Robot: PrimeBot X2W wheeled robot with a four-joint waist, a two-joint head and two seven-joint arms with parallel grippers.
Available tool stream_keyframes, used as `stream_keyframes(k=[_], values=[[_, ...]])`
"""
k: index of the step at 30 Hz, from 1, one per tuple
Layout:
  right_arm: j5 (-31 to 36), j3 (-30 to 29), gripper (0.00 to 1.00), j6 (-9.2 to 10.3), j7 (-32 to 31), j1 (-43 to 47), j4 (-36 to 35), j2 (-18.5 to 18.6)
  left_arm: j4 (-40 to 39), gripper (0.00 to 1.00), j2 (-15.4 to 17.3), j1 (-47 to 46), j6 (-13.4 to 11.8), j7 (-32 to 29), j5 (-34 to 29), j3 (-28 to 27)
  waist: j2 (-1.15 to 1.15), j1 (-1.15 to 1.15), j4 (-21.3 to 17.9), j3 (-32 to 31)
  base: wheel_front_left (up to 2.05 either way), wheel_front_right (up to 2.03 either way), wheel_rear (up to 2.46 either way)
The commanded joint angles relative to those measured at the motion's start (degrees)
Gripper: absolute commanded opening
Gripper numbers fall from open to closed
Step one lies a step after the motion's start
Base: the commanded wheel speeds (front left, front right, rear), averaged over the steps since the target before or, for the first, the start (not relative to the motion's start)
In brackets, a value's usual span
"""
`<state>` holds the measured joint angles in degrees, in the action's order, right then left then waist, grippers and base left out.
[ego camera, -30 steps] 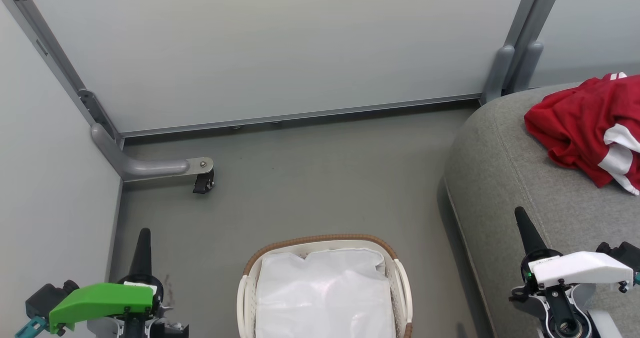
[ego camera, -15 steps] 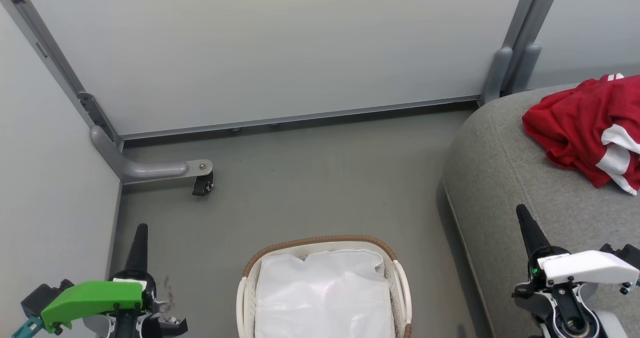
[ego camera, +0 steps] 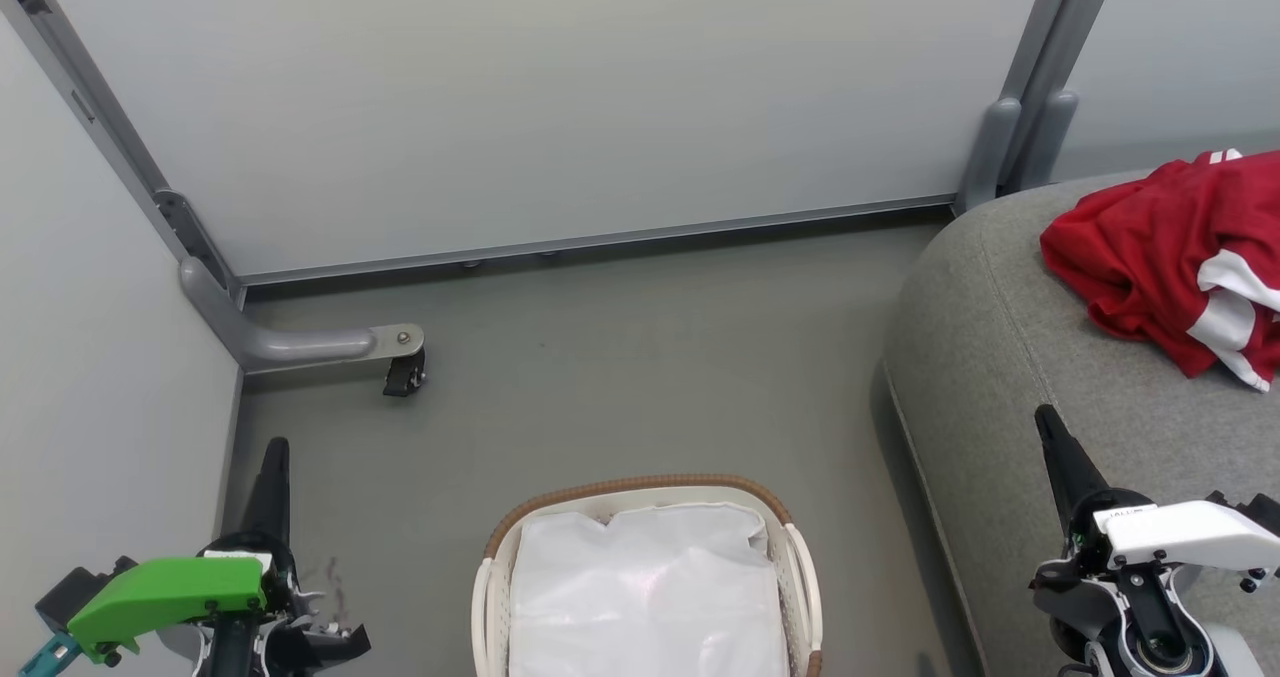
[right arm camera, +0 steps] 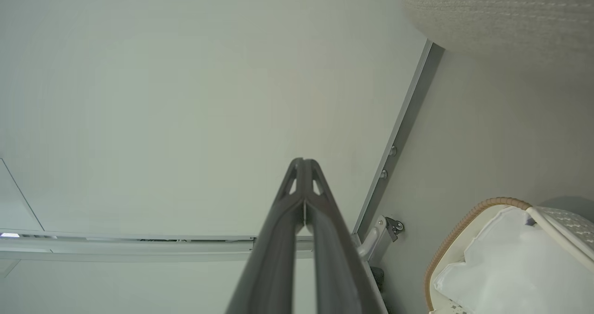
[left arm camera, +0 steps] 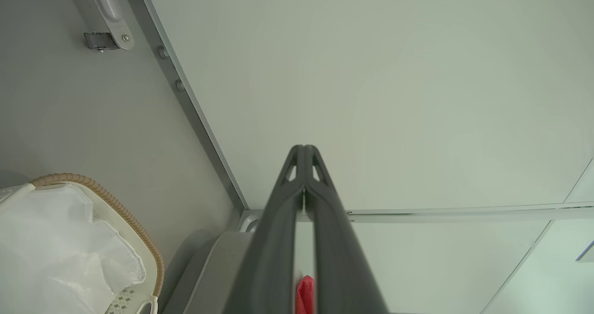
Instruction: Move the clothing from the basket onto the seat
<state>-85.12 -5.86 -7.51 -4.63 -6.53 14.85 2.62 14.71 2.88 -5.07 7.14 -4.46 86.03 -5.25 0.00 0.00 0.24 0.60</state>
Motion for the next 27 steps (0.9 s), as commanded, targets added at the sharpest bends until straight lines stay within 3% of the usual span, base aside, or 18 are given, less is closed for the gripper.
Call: stream_keyframes(k=[1, 18, 27], values=[[-1.3, -0.2, 0.00, 0.03, -0.4, 0.4, -0.5, 0.4, -0.5, 0.00, 0.4, -1.1, 0.5, -0.4, 1.3, -0.3, 0.00, 0.00, 0.0, 0.0, 0.00, 0.00, 0.00], [-7.7, -0.8, 0.00, 0.04, -2.1, 0.6, -1.0, 0.4, -0.8, 0.00, 0.4, -1.5, 0.5, -2.1, 6.8, -1.3, 0.00, 0.00, -0.2, -0.4, 0.00, 0.00, 0.00], [-7.4, -0.8, 0.00, 0.04, -2.1, 0.6, -1.0, 0.4, -0.7, 0.00, 0.3, -1.4, 0.5, -2.1, 6.5, -1.3, 0.00, 0.00, -0.2, -0.4, 0.00, 0.00, 0.00]])
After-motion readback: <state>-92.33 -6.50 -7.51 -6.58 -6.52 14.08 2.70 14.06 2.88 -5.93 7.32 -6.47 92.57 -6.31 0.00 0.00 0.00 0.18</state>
